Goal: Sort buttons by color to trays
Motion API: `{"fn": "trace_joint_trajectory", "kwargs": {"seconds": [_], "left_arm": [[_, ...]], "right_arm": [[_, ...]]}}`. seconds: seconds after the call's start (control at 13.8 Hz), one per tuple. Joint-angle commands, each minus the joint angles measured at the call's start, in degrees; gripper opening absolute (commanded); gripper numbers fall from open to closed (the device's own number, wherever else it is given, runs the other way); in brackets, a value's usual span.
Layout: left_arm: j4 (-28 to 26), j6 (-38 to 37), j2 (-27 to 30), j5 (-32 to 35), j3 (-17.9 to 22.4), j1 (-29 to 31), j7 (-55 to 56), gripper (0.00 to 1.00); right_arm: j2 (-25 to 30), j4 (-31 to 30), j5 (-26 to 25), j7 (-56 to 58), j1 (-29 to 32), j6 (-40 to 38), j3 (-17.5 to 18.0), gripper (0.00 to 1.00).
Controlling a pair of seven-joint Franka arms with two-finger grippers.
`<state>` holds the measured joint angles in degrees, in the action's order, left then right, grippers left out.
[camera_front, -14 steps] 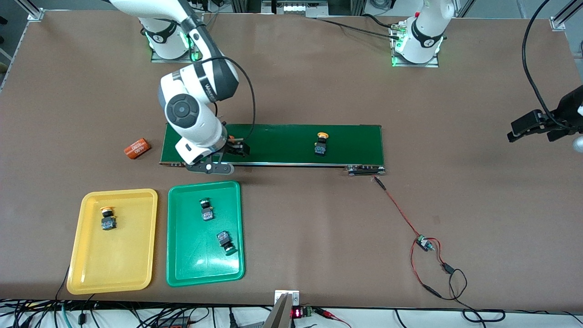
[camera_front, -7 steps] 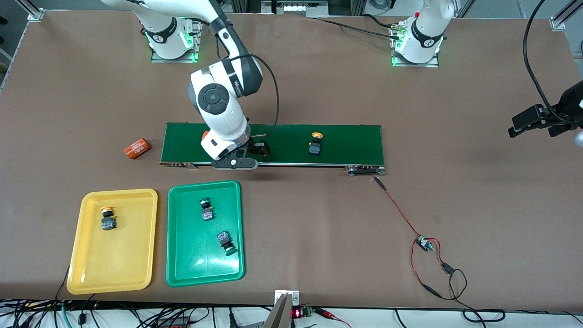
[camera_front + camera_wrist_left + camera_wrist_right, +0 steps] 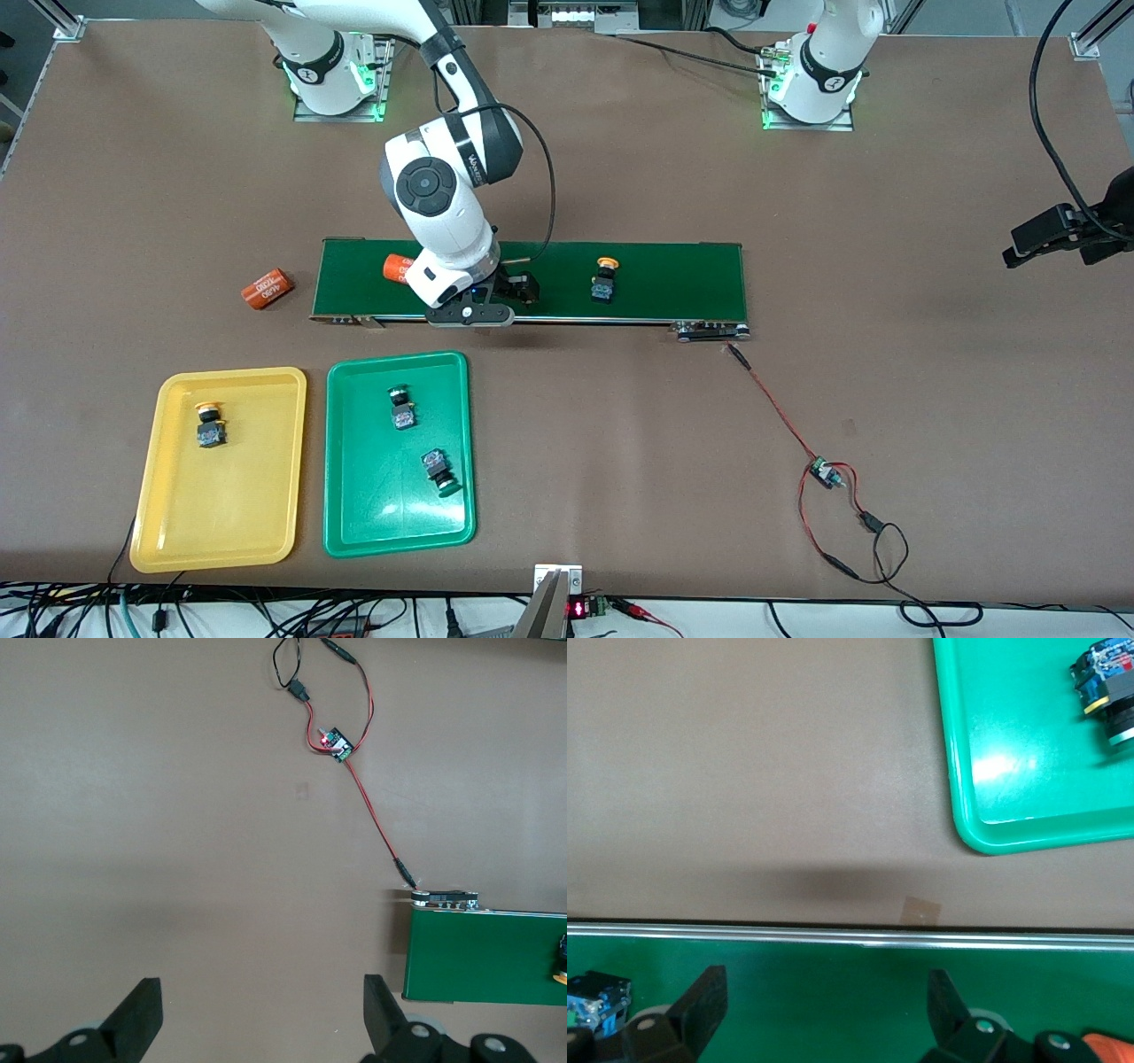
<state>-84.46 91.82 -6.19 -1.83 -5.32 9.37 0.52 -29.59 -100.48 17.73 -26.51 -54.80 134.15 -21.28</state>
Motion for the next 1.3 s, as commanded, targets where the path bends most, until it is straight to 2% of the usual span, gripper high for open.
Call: {"fn": "trace_joint_trajectory", "kwargs": {"seconds": [0.0,0.43,0.72,1.23], "left_arm": [[-1.5,-0.41,1.62,-0.37,-0.13,0.39,-1.04,1.0],[-1.41,-0.41,1.62,-0.37,-0.13,0.48,-1.04,1.0],[-1.41,-0.41,1.62,-0.37,-0.13,0.56,-1.4,1.0],[-1.5,-0.41,2.15,-0.37,-0.75,0.56,-1.4,1.0]], "right_arm": [[0.41,-0.86,1.26,0.41,-0.66,0.41,-0.87,1.0],[-0.03,-0.94,1.26,0.41,-0.66,0.06,-0.87,1.0],[0.23,-4.81,1.17,1.46,-0.31,0.58,-0.78,1.0],[0.23,-4.64,1.34,0.41,-0.22,0.32,-0.61,1.0]]}}
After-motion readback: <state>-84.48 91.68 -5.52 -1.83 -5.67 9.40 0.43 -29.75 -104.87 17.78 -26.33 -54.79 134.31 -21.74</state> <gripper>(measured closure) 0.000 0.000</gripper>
